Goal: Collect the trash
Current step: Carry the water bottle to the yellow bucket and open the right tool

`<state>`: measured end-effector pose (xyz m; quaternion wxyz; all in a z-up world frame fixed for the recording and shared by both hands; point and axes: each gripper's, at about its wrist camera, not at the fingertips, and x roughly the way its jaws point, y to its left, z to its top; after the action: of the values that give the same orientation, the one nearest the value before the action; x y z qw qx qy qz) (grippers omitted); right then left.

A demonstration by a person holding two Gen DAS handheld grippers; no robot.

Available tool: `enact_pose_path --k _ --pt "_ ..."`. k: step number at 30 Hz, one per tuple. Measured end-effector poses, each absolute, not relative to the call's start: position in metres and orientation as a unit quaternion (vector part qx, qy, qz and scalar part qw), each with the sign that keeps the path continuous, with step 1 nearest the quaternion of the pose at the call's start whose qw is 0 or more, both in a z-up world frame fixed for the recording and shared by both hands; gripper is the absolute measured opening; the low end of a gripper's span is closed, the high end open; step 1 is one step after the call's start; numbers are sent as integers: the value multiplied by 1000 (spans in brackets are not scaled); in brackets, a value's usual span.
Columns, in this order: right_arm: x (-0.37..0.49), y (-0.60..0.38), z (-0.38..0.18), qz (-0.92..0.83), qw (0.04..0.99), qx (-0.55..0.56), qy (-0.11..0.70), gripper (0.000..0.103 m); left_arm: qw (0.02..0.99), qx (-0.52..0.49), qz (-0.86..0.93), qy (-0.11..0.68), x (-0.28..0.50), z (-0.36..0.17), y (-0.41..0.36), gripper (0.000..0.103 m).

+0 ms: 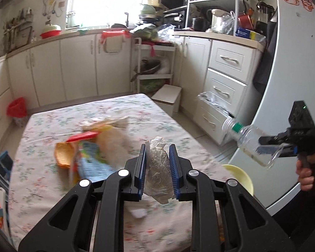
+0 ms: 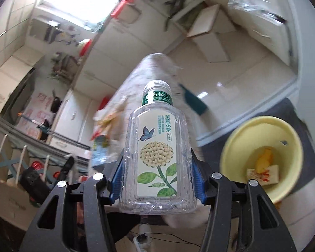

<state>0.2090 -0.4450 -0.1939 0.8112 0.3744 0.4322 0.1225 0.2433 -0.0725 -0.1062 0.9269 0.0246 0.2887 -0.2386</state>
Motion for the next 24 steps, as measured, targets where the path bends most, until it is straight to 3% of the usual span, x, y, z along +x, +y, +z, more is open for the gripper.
enact_pose_path --k 17,21,24 --pt "215 -480 -237 23 784 365 502 55 902 41 -301 307 218 -118 -190 19" --pt "220 -493 -247 5 770 382 511 65 896 38 -311 315 219 -121 -205 19" --pt "220 -505 -246 3 769 406 494 66 890 35 -318 326 221 -127 -218 20"
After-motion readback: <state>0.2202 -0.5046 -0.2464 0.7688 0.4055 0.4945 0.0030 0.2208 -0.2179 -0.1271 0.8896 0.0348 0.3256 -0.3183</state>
